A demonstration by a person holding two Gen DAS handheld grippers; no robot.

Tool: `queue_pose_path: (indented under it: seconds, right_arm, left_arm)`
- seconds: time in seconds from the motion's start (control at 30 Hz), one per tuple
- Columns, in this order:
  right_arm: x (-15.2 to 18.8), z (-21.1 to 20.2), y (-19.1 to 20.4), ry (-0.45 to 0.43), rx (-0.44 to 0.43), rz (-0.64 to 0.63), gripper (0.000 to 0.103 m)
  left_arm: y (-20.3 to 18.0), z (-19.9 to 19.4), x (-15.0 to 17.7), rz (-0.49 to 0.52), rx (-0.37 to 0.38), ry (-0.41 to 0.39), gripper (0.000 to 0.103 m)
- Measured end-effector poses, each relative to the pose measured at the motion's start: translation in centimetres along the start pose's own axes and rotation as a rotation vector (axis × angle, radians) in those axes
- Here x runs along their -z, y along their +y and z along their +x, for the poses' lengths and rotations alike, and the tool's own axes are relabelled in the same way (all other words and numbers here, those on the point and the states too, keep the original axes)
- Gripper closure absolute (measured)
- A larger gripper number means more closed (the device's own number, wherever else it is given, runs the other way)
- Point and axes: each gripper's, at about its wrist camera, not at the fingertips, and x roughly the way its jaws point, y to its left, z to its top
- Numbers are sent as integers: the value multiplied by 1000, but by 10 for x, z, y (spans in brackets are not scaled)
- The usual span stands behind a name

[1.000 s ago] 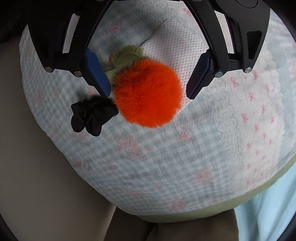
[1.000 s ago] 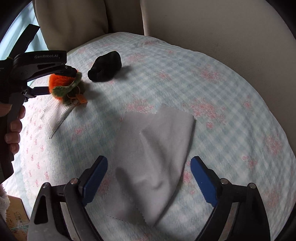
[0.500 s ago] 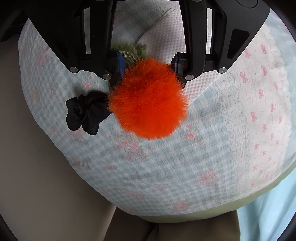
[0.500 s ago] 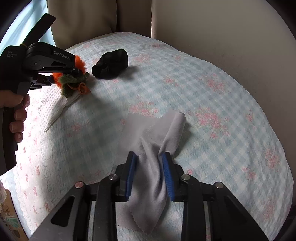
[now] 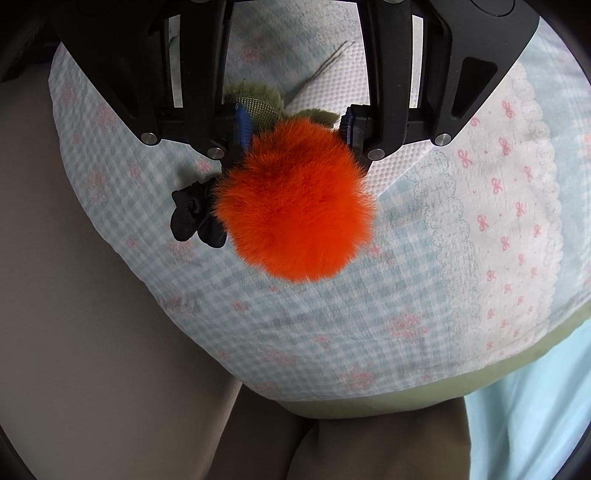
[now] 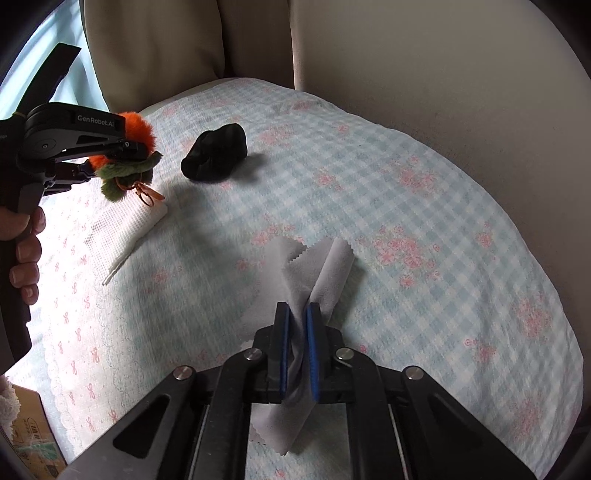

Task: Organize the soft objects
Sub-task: 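Grasp the orange pompom with the left tool while the right tool grasps the grey cloth, then lift the pompom and grey cloth and carry them toward the box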

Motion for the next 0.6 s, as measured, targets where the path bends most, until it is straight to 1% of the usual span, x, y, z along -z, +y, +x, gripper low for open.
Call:
queue_pose_path:
  seconds: [0.23,0.4,0.47,0.5,0.6]
  right_arm:
    - [-15,-38,-7,-51,-9,4,95]
    - [-27,-65,-11,-72,-12,4,95]
    - [-24,-66,-16,-57,-47,20,95]
    - [-22,-64,-18,-57,-51,25,95]
    - [-11,-47,-22,-6,-64,34,95]
  left_arm:
    - [-9,-48,-4,-9,1,-40,70]
    - [-14,-93,-4,-27,2,-81,70]
    - [-16,-108,1,-27,-1,-99,70]
    - [-15,-113,4,-28,-2,-107,70]
    - [-12,-121,15,-37,-8,-109,70]
